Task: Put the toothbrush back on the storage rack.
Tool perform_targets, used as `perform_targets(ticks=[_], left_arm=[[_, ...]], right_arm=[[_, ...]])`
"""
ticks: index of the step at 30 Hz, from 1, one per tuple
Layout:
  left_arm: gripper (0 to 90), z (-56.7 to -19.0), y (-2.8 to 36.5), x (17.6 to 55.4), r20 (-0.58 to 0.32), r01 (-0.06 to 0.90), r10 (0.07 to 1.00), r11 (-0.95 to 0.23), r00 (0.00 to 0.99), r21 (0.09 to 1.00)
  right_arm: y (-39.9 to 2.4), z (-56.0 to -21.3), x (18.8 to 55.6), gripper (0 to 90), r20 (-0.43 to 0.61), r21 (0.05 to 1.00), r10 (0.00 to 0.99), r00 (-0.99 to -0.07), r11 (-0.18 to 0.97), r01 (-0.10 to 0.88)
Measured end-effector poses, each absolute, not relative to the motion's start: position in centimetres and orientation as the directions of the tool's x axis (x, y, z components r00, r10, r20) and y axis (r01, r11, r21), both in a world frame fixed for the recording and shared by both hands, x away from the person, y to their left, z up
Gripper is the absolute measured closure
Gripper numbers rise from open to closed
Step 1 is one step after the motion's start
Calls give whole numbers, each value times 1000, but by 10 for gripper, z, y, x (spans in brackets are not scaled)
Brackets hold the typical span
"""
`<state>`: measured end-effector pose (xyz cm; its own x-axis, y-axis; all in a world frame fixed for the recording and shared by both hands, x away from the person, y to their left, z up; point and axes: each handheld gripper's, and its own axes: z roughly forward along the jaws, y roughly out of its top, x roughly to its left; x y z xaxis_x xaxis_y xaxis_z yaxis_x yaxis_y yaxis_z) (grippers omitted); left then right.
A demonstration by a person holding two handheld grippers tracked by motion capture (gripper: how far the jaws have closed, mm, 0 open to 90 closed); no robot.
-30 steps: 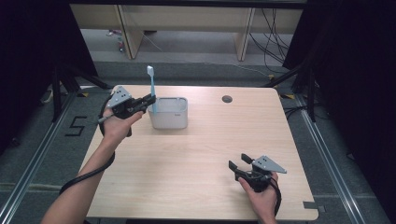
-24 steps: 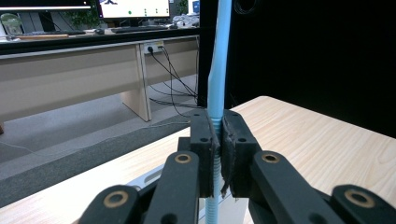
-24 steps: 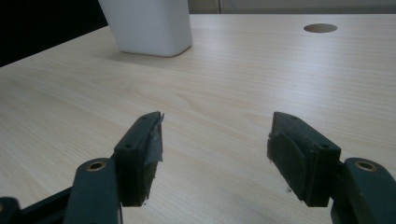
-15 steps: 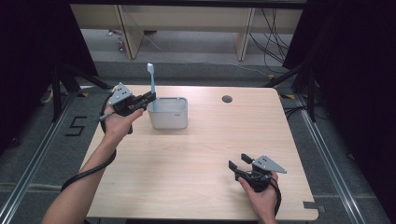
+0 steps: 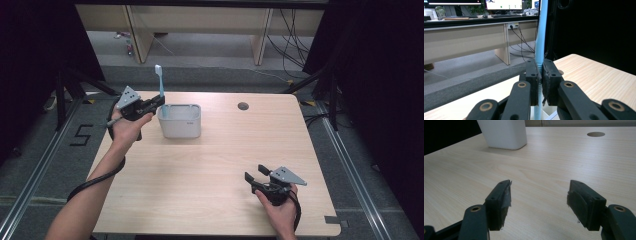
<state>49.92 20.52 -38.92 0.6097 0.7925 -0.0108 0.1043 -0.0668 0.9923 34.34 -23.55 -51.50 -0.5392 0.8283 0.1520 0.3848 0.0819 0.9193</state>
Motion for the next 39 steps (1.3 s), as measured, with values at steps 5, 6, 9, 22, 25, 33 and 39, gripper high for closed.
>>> perform_targets(ticks=[5,6,9,22,25,33,39], left_arm=[[835,-394,204,505,-12,113,799,-70,601,991],[835,-395,204,506,-12,116,799,-72,601,991],[835,-397,203,508,-13,121,802,-74,597,990],[835,-406,202,514,-2,130,811,-91,585,987],[835,-408,203,515,-2,134,815,-93,579,987],[834,-411,203,517,5,136,820,-101,572,985],[834,-413,204,517,-1,147,821,-101,570,984]], right_arm=[[-235,-515,343,358,154,919,827,-541,80,385],[-235,-515,343,358,153,920,826,-542,81,383],[-234,-516,343,358,175,918,823,-541,62,392],[-235,-515,344,358,157,920,826,-541,77,385],[-236,-515,344,358,142,925,828,-543,85,371],[-236,-515,344,358,149,921,825,-546,84,380],[-236,-515,344,358,150,921,825,-545,84,380]])
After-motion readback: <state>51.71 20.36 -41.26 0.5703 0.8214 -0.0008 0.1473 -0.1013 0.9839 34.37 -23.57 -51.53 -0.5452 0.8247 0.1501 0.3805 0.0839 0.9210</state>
